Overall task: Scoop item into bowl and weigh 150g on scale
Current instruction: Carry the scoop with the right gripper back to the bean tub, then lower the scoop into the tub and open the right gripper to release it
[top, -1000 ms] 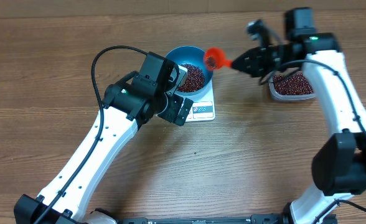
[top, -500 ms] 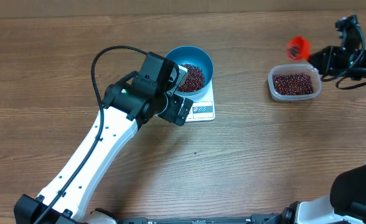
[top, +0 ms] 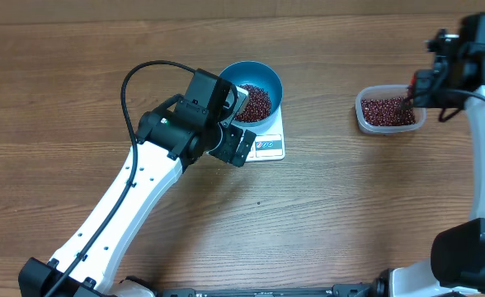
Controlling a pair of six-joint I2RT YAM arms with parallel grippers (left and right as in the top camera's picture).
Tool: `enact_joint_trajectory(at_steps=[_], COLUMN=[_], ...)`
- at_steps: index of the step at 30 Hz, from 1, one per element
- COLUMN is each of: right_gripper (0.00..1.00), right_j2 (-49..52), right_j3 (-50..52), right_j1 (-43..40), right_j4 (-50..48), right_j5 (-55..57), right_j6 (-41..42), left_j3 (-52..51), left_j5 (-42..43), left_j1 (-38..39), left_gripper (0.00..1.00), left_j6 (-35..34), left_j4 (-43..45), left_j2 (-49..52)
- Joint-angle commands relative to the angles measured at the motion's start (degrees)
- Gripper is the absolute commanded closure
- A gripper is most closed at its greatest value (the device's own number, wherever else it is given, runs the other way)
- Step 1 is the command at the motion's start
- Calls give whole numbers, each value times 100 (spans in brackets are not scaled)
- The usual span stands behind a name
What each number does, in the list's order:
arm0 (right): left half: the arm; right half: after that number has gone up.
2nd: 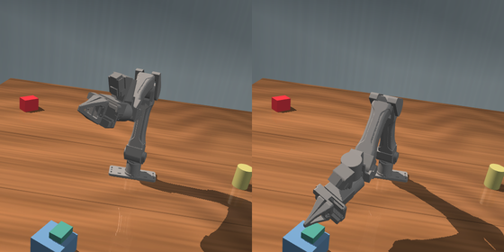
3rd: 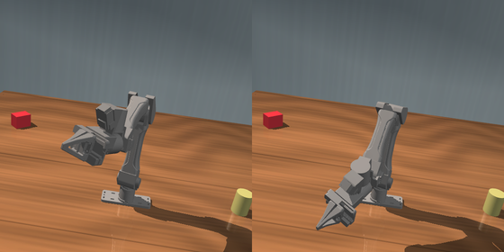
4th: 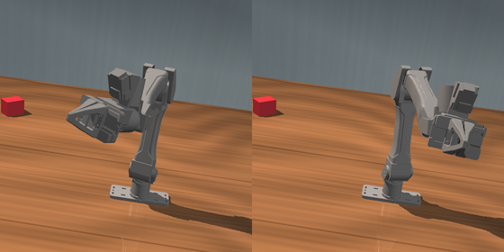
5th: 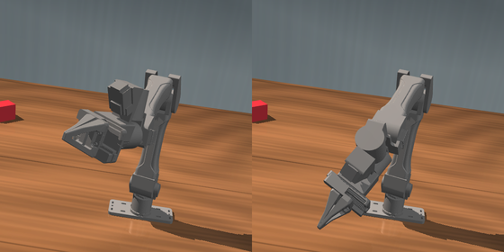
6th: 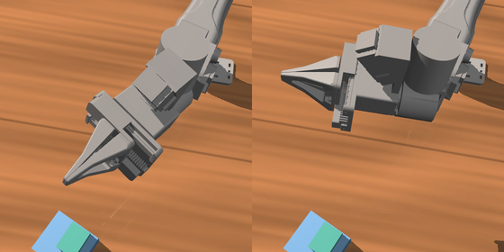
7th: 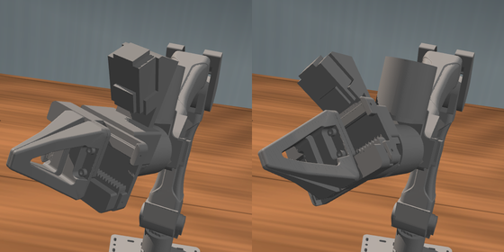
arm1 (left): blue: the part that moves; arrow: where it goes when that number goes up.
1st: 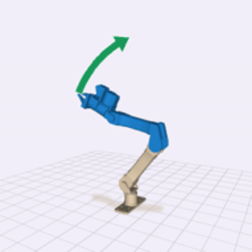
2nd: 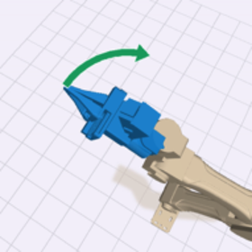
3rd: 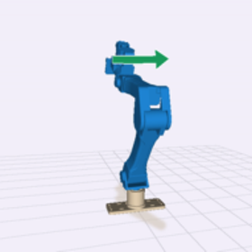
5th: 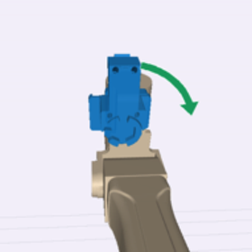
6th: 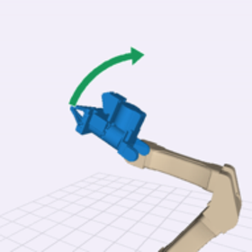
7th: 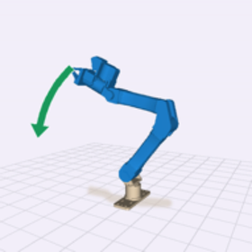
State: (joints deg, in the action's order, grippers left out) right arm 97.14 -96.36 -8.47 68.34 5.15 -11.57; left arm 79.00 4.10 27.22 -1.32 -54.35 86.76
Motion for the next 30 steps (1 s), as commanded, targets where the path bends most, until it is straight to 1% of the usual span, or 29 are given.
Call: enact_joint_trajectory(at_steps=[1,3,7,15,17,19,24,27,30], right_gripper=[96,96,96,96,96,96,96,96,96], right_j2=[28,52,92,92,92,92,94,98,98], right_j3=[210,291,319,319,319,319,354,522,750], right_j1=[317,439,575,584,584,584,420,245,111], right_j4=[-39,-46,0,57,48,17,13,-76,-162], right_j5=[1080,1303,1309,1325,1305,973,-748,-1084,-1147], right_j6=[68,70,92,114,245,391,511,702,968], left_j3=[-20,-20,-20,-20,-20,-20,-20,-20,-20], left_j5=[39,39,39,39,39,39,39,39,39], left_j1=[-31,-31,-31,-31,-31,-31,-31,-31,-31], left_gripper=[0,1,1,0,0,0,0,0,0], left_j6=[-37,-37,-37,-37,-37,-37,-37,-37,-37], left_j4=[22,22,22,22,22,22,22,22,22], left_j2=[-101,-101,-101,-101,-101,-101,-101,-101,-101])
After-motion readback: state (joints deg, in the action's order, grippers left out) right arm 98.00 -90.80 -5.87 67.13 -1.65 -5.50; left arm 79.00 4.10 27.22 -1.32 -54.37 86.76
